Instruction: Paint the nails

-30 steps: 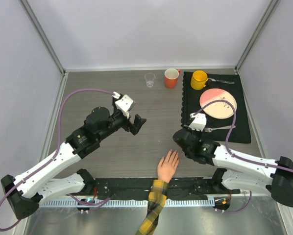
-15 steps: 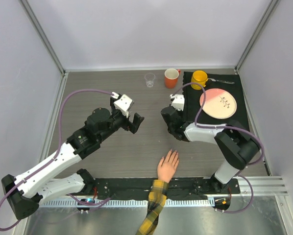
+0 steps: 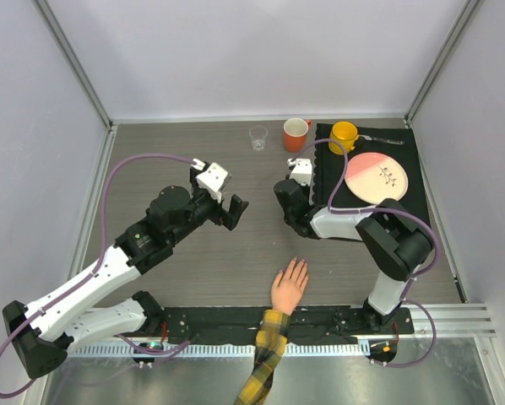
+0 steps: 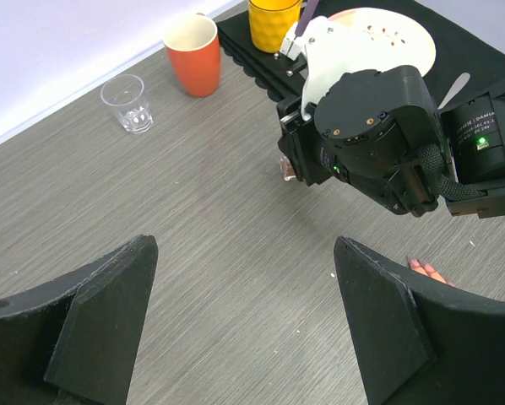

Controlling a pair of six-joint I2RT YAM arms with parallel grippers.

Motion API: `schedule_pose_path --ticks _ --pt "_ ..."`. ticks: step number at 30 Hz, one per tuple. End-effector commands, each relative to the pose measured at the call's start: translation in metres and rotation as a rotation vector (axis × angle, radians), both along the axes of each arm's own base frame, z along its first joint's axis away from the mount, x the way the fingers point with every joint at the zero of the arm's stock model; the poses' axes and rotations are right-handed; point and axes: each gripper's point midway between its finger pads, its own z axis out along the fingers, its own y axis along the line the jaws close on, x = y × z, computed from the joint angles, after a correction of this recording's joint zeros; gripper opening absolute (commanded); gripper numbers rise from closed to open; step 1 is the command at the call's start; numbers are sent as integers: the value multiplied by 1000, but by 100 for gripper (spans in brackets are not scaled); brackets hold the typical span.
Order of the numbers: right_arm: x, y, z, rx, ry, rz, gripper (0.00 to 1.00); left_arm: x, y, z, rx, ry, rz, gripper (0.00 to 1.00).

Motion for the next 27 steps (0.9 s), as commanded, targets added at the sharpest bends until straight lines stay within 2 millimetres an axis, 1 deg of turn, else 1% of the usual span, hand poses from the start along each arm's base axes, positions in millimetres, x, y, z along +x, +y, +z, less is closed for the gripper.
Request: schedule_pose_path --ticks 1,2,3,4,5,6,7,8,9,10,12,13,14,15,16,18,19,20,21,22,23,24,25,27 --pt "8 2 27 33 -51 -13 36 2 0 24 -70 -54 7 89" --pt "5 0 27 14 -30 -10 43 1 0 25 -71 -55 7 89" --pt "6 2 45 24 -50 -4 46 1 0 25 -72 -56 7 89" --pt "5 1 53 23 -50 0 49 1 0 25 -71 -55 5 90" --pt "2 -2 56 7 -31 4 56 0 0 26 -73 -57 4 89" --pt "1 0 78 37 -57 17 60 1 0 26 -73 -57 5 89" --pt "-1 3 87 49 -53 37 62 1 0 26 -73 -59 5 89" --pt "-9 0 91 38 -19 51 64 1 1 27 -75 -59 7 90" --pt "-11 3 104 58 -22 68 65 0 0 27 -76 -60 5 89" --pt "-21 0 126 105 -38 82 66 1 2 28 -76 -63 11 90" --pt "-42 -4 131 132 16 129 69 1 3 28 -76 -65 16 90" --pt "-60 -13 152 175 -3 145 70 0 3 29 -77 -69 15 89" --pt "-70 -17 157 196 2 158 74 1 3 28 -74 -67 15 89" --pt "-82 -26 159 209 1 153 76 0 3 30 -78 -69 11 89" --pt "-100 -43 174 230 -17 148 78 -1 2 31 -82 -70 6 89" --pt "-121 -63 183 258 -41 129 80 -3 -1 29 -87 -61 -14 89" --pt "-133 -74 182 254 -29 114 82 -3 -3 29 -87 -57 -18 89" --pt "-147 -88 197 318 -82 94 91 -3 -3 30 -89 -55 -21 89" --pt "-154 -96 200 332 -90 76 91 -4 -4 30 -90 -54 -27 89" --pt "-164 -102 197 339 -76 78 91 -5 -4 30 -91 -53 -30 89" --pt "-171 -106 202 376 -95 81 94 -5 -4 31 -94 -56 -30 89" --pt "-175 -106 202 395 -91 90 98 -5 -3 31 -94 -56 -28 89" --pt "-178 -107 201 404 -84 87 100 -4 -3 31 -96 -58 -27 89" --pt "-181 -108 201 429 -86 87 100 -5 -5 30 -95 -57 -31 89"
